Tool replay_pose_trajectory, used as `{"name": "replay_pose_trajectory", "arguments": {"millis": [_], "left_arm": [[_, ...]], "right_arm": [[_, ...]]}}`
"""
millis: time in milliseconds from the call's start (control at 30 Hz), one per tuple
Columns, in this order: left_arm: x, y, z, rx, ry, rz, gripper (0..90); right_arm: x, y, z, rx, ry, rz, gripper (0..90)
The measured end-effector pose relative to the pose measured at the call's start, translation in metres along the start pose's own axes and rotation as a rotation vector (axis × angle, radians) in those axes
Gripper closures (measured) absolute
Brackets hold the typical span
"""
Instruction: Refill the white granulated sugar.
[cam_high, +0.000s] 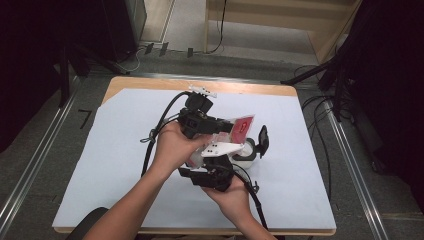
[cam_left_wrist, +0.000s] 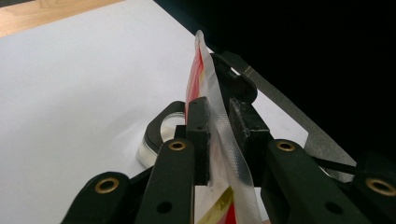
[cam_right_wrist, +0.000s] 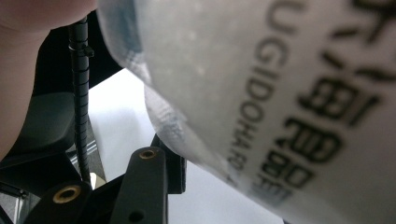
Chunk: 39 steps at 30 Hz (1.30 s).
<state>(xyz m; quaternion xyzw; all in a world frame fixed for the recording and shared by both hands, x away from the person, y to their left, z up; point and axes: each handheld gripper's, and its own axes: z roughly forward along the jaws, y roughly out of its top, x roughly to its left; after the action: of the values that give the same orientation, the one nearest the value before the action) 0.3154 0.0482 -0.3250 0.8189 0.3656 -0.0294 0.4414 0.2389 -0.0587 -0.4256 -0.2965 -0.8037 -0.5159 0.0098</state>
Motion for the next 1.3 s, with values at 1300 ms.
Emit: {"name": "replay_pose_trajectory", "arguments": {"millis": [1300], "left_arm": [[0.0051,0.0044,0.0069,0.019,-0.004,-0.014,79.4]], "right_arm": [[-0.0029,0.0013,0.0023,-0.003,-0.037,0.039,64.4]]}}
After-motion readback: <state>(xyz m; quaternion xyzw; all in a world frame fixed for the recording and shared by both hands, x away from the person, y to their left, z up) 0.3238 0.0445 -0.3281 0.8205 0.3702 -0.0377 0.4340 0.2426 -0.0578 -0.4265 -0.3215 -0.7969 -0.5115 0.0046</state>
